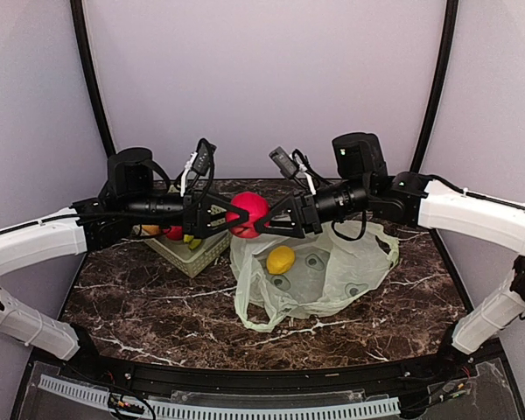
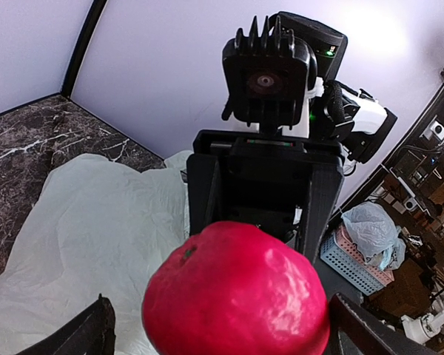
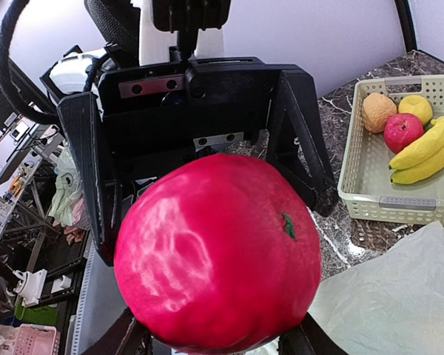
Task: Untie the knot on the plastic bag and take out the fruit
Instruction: Pass from the right arm to the left, then place the fake fruit in the bin.
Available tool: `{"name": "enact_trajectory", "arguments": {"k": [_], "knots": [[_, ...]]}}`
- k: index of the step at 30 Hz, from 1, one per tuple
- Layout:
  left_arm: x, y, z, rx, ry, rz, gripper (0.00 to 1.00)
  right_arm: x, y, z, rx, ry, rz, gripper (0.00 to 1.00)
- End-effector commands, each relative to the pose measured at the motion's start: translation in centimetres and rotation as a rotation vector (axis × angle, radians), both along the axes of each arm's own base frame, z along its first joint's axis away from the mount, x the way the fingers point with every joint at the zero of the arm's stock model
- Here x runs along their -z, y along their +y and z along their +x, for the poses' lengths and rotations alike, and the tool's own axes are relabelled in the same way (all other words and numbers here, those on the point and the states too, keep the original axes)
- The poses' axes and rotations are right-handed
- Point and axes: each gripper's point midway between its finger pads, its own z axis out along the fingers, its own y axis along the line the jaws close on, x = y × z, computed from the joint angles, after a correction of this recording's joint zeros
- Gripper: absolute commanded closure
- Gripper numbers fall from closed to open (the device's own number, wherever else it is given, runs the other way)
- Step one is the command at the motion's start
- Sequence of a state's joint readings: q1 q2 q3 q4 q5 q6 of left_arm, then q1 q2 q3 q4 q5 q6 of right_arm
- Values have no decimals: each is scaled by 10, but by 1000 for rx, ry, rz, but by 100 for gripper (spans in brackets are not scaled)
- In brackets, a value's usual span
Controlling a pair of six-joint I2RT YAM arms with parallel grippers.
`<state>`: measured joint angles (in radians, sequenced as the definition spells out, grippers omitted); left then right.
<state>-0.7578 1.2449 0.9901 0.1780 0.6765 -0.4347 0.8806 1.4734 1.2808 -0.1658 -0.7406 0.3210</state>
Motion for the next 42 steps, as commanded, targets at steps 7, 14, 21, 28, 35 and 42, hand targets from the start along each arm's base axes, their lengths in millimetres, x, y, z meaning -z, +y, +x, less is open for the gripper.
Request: {"name": "enact_trajectory", "arguments": {"k": [7,14,21,28,35,42], "knots": [[-18,-4,-6,41,-15,-45,25,-6,1,2,-9,-21,18,68],[-17,-4,-9,54,-10,-49,47,-7,-1,3,2,-27,19,61],[-9,2,-2,-10,-6,-15,52,-10,-5,3,21,-43,22,26],[12,30,30,-212,-8,139,54,-13,-20,13,117,-83,17,3],[48,99,78,-481,93,286,53,-19,-37,25,212,-108,32,1],[118,176,118,-775,235,532,53,-16,-42,31,239,-95,32,1]]}}
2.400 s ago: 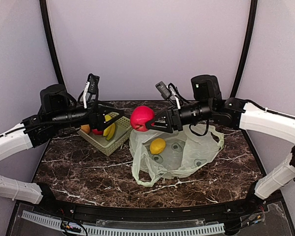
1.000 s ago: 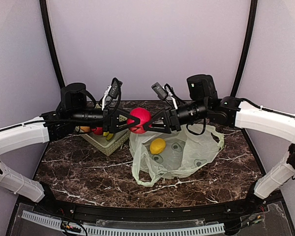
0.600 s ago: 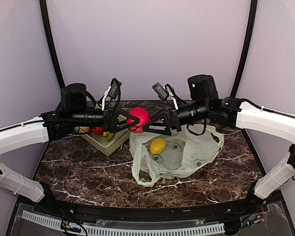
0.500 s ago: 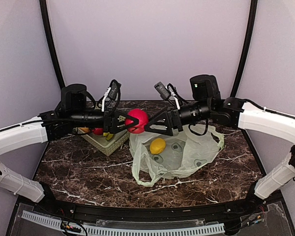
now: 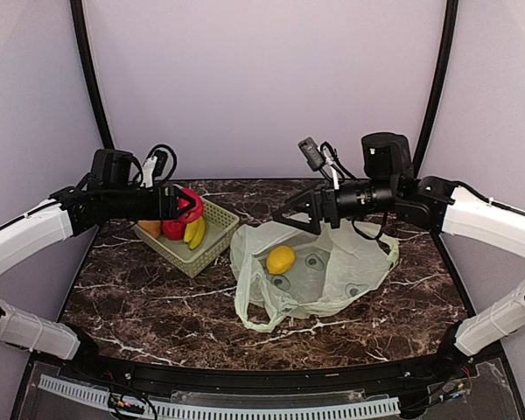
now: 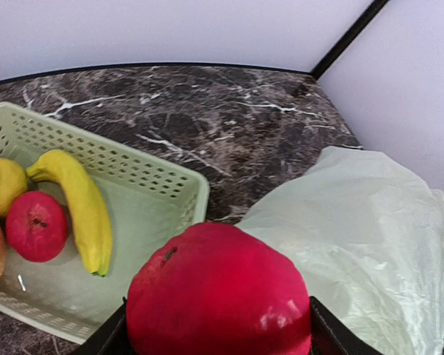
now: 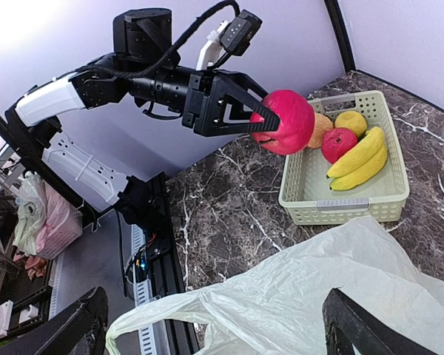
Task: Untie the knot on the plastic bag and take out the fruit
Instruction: Place the fake fruit in the bin.
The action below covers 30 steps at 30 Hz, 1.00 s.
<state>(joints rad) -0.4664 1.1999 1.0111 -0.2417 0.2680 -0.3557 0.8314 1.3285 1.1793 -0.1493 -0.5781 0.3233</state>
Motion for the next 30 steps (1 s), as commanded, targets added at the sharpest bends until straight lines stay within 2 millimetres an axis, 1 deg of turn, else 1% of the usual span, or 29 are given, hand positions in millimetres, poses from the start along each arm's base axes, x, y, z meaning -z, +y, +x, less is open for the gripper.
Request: {"name": "enact_trajectory", "arguments": {"k": [1,2,3,8,13,17,20,21,22,23,24,26,28,30], "knots": [[51,46,11,-156,136,158,53,-5,-5,7,39,-17,23,1],[59,54,15,-179,154,172,53,-5,-5,7,41,-17,24,1],[63,61,19,-207,158,185,53,-4,-6,8,44,-15,23,1],[87,83,35,-297,182,269,53,-3,-5,8,42,-8,26,1],[102,90,52,-348,175,304,52,-2,-4,9,41,-6,25,1],[117,98,59,-374,208,367,52,-2,-5,10,42,-6,24,1],[126,102,61,-385,224,391,48,-1,-7,11,45,-5,24,1],[132,103,61,-383,236,400,46,0,-7,11,45,-3,22,1],[137,104,62,-384,249,407,41,1,-7,11,45,-2,21,1],[138,104,62,-383,255,410,37,0,-6,12,43,-2,22,1],[140,104,63,-383,262,414,28,-1,-7,12,42,-2,23,1],[142,105,63,-389,266,420,18,0,-7,12,40,0,23,1],[141,108,64,-398,261,432,13,0,-6,12,39,0,23,1],[138,109,65,-401,252,442,10,0,-6,11,34,1,24,1]]}}
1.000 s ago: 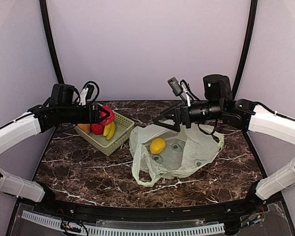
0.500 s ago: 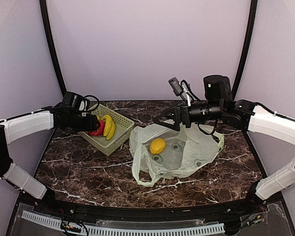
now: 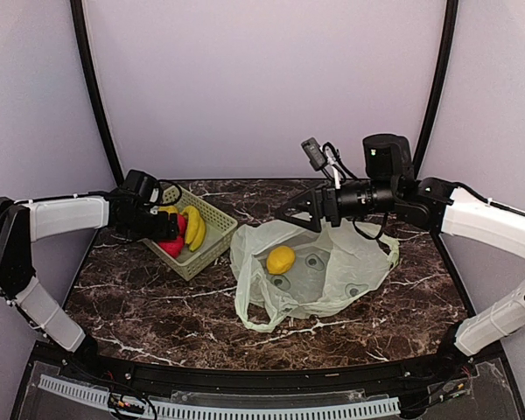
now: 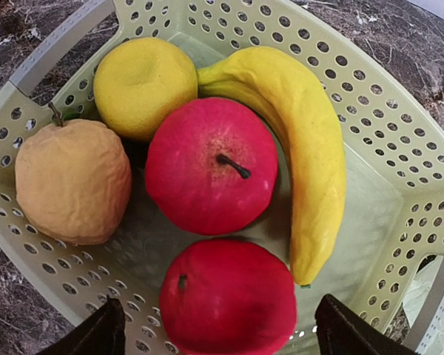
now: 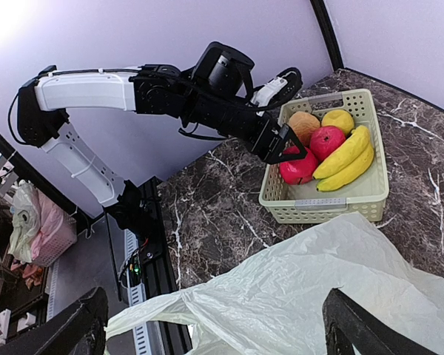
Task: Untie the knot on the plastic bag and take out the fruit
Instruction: Place the fake fruit in the bin.
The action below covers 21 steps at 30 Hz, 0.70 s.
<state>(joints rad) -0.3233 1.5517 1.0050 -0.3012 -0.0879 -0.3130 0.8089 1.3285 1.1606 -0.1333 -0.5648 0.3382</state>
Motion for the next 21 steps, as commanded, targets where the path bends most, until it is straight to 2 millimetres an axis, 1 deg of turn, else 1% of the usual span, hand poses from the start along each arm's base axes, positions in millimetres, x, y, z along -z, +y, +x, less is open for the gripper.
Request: {"name": "enact_trajectory", "arguments": {"k": [1,6,9,15,18,19,20,21], "knots": [[-13,10,4,-15,-23,43,9,-5,-1,1,-5,-11,26,1],[-27,11,4,-3,-49,57,5,-4,1,2,-9,-7,26,1],[-35,11,3,3,-67,51,5,-4,3,3,-11,-4,30,1],[-44,6,1,31,-98,27,5,-6,3,4,-6,-9,33,1],[-54,-1,-1,70,-131,-11,6,-6,1,5,4,-11,33,1],[-61,-4,-2,83,-152,-29,6,-7,0,5,7,-13,33,1],[-65,-13,-4,122,-155,-68,6,-7,-1,4,10,-14,34,1],[-75,-18,-6,146,-175,-95,7,-7,-2,4,14,-13,34,1]]}}
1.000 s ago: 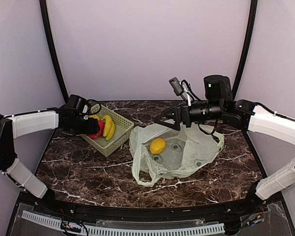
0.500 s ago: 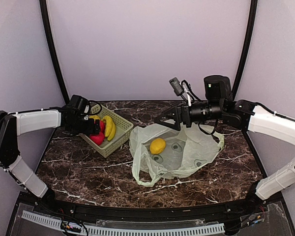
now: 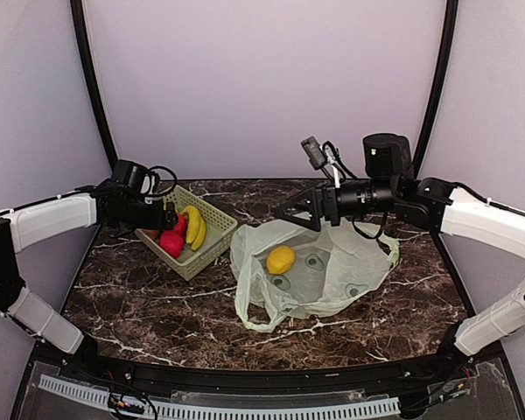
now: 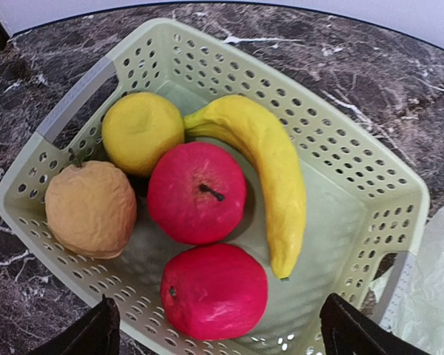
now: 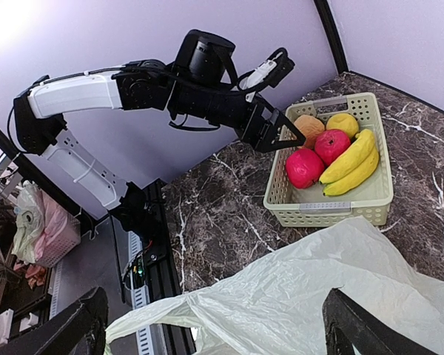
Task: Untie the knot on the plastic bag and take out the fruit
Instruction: Place the fake fruit in the bin.
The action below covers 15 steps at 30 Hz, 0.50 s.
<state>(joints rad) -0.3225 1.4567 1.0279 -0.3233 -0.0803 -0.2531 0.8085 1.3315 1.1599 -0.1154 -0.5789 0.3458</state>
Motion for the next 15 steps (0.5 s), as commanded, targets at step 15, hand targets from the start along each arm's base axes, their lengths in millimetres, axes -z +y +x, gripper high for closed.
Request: {"name": "enact_trajectory", "arguments": {"k": [15], "knots": [[-72,-130,-84,437,-80,-391,10,37,-28,-25,83,86,-103,11]]}}
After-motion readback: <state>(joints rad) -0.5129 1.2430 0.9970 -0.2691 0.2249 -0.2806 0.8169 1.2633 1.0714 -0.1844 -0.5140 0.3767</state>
